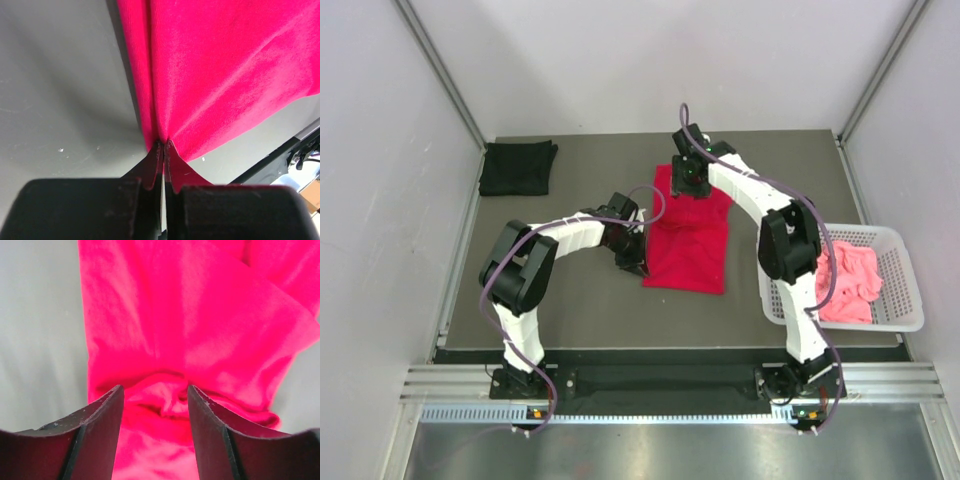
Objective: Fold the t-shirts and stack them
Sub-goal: Fold the tshirt
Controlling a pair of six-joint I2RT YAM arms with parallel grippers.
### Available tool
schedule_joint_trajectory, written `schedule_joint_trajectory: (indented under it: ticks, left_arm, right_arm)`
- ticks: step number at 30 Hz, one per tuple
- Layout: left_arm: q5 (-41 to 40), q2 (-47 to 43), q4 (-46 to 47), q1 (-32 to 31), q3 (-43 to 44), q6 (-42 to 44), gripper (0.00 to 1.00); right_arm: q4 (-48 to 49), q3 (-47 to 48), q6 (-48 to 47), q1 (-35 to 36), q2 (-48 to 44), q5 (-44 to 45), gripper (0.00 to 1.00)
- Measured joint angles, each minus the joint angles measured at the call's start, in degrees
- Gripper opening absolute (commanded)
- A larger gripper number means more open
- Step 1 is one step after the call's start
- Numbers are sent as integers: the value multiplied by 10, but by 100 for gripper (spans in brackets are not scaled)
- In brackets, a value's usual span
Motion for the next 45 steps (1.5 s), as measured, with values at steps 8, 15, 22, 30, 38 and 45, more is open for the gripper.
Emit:
schedule_joint_trajectory:
  ticks: [8,15,22,30,38,45]
  left_arm:
    - [8,0,3,2,-4,-1,0]
    - [17,0,9,3,-9,-4,0]
    - [19,0,9,3,-9,-3,0]
    - [20,0,9,5,-9,3,0]
    - [23,-1,1,18,-9,11,19]
    - [22,-18,-13,33,-9,20,32]
  right_arm:
    - [-1,-216,18,5,-144,-38,54]
    - [18,-249,40,17,-133,-60,54]
    - [29,-170,43,15,-56,-51,55]
    - [4,-13,23,-3,43,-28,55]
    - [-16,49,-25,-34,47,-25,55]
    - [-5,-182,-93,-37,-137,-41,55]
